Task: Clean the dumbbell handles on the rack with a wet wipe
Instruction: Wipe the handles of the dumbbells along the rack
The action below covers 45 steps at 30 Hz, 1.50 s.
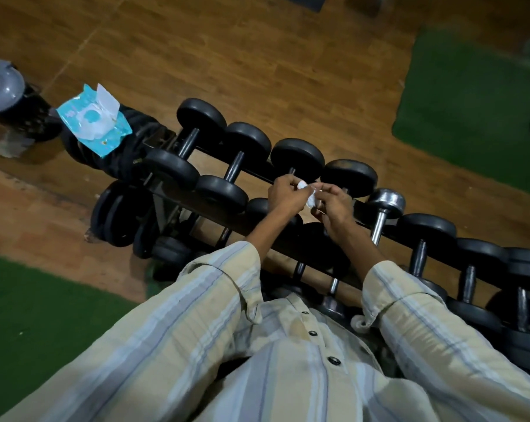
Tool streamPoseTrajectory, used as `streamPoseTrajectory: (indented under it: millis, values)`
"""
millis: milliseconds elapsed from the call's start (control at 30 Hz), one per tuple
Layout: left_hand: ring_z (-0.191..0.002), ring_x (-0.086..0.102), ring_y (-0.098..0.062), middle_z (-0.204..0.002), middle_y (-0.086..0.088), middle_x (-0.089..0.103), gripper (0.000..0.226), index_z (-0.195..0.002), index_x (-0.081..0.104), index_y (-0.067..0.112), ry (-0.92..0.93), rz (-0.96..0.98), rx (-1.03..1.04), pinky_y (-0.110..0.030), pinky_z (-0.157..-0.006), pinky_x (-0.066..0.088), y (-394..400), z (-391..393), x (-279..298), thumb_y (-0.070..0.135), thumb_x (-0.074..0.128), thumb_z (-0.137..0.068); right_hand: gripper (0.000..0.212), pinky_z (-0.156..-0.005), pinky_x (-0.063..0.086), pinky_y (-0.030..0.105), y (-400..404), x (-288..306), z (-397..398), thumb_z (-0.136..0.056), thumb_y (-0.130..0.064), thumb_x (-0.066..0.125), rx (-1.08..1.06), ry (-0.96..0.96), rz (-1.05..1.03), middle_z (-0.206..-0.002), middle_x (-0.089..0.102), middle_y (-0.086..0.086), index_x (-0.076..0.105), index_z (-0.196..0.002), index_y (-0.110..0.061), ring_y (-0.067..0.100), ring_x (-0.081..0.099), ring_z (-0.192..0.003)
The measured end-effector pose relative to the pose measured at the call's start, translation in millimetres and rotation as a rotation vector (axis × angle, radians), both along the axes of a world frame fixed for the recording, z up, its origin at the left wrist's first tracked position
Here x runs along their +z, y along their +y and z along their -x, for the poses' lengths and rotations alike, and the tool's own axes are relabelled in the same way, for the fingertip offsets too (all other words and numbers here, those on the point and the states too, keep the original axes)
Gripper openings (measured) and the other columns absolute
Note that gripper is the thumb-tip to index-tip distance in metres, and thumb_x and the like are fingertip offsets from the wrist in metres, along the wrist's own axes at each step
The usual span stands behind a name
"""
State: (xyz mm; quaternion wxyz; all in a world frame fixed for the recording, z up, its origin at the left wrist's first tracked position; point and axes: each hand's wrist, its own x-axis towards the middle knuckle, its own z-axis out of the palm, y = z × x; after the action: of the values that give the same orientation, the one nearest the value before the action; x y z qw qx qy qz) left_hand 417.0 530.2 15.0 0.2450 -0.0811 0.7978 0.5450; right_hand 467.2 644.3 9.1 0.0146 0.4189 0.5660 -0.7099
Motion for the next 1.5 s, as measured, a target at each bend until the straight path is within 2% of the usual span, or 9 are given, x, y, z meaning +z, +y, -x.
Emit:
streamPoseTrajectory:
  millis: [133, 200, 433, 533, 667, 833, 1033, 1267, 1500]
  values:
    - [-0.078, 0.074, -0.021, -0.092, -0.006, 0.075, 0.014, -0.093, 0.073, 0.016, -0.049, -0.063, -0.035, -0.036, -0.058, 0.065, 8, -12, -1, 0.009, 0.075, -0.081, 0.014, -0.061, 0.055, 0.027, 6, 2, -17, -0.093, 0.001, 0.062, -0.041, 0.015, -0.039, -0.095, 0.072, 0.013, 0.071, -0.101, -0.006, 0.018, 0.069, -0.075]
    - [-0.076, 0.075, -0.021, -0.091, -0.005, 0.075, 0.016, -0.087, 0.072, 0.018, -0.056, -0.050, -0.025, -0.039, -0.061, 0.065, 12, -17, -2, 0.004, 0.072, -0.080, 0.019, -0.061, 0.057, 0.027, 12, 6, -23, -0.091, 0.005, 0.059, -0.065, 0.020, -0.022, -0.097, 0.073, 0.016, 0.073, -0.099, -0.005, 0.021, 0.070, -0.077]
    - [-0.077, 0.076, -0.021, -0.081, -0.002, 0.076, 0.019, -0.077, 0.074, 0.024, -0.037, -0.122, -0.031, -0.044, -0.068, 0.066, 26, -29, -2, 0.014, 0.069, -0.093, 0.020, -0.065, 0.055, 0.030, 40, 8, -41, -0.083, -0.019, 0.082, 0.223, 0.077, -0.265, -0.098, 0.078, 0.012, 0.078, -0.102, -0.012, 0.021, 0.072, -0.082]
    - [-0.076, 0.075, -0.023, -0.078, -0.002, 0.075, 0.024, -0.070, 0.071, 0.024, -0.030, -0.077, -0.035, -0.045, -0.071, 0.066, 38, -30, 1, 0.018, 0.066, -0.093, 0.016, -0.066, 0.055, 0.036, 55, 0, -47, -0.084, -0.015, 0.082, 0.280, 0.114, -0.370, -0.092, 0.077, 0.016, 0.078, -0.098, -0.012, 0.025, 0.069, -0.075]
    - [-0.079, 0.074, -0.026, -0.089, -0.009, 0.074, 0.022, -0.082, 0.069, 0.020, -0.060, -0.026, -0.075, -0.039, -0.067, 0.065, 53, -33, 11, 0.009, 0.054, -0.093, 0.009, -0.082, 0.058, 0.041, 81, -12, -50, -0.083, -0.020, 0.082, 0.373, 0.100, -0.508, -0.086, 0.078, 0.000, 0.080, -0.092, -0.020, 0.020, 0.074, -0.087]
    - [-0.076, 0.074, -0.033, -0.078, -0.016, 0.074, 0.012, -0.077, 0.063, 0.014, -0.099, 0.085, -0.081, -0.050, -0.078, 0.063, 68, -38, -8, 0.006, 0.054, -0.080, 0.009, -0.078, 0.056, 0.035, 106, -31, -51, -0.081, -0.023, 0.084, 0.496, 0.032, -0.645, -0.082, 0.076, -0.004, 0.078, -0.088, -0.019, 0.016, 0.072, -0.084]
    - [-0.094, 0.068, -0.024, -0.096, -0.005, 0.074, 0.014, -0.082, 0.064, 0.017, -0.060, 0.242, -0.039, -0.035, -0.095, 0.056, 77, -46, 1, 0.007, 0.057, -0.089, 0.017, -0.076, 0.054, 0.030, 113, -48, -52, -0.075, -0.016, 0.086, 0.729, 0.068, -0.669, -0.081, 0.074, -0.006, 0.075, -0.086, -0.023, 0.008, 0.068, -0.076]
    - [-0.102, 0.059, -0.022, -0.101, -0.001, 0.065, 0.009, -0.100, 0.068, 0.010, -0.049, 0.338, -0.054, -0.026, -0.083, 0.040, 82, -55, 4, 0.008, 0.062, -0.094, 0.007, -0.080, 0.054, 0.024, 127, -42, -41, -0.082, -0.017, 0.082, 1.022, 0.058, -0.696, -0.086, 0.078, -0.008, 0.082, -0.085, -0.023, 0.003, 0.070, -0.084]
    - [-0.116, 0.060, -0.026, -0.119, -0.010, 0.067, 0.015, -0.107, 0.069, 0.009, -0.048, 0.340, -0.095, -0.028, -0.095, 0.046, 80, -51, -12, 0.009, 0.061, -0.094, 0.011, -0.072, 0.048, 0.025, 133, -70, -59, -0.076, -0.014, 0.079, 0.781, -0.137, -0.659, -0.072, 0.071, -0.004, 0.070, -0.069, -0.015, 0.009, 0.064, -0.071]
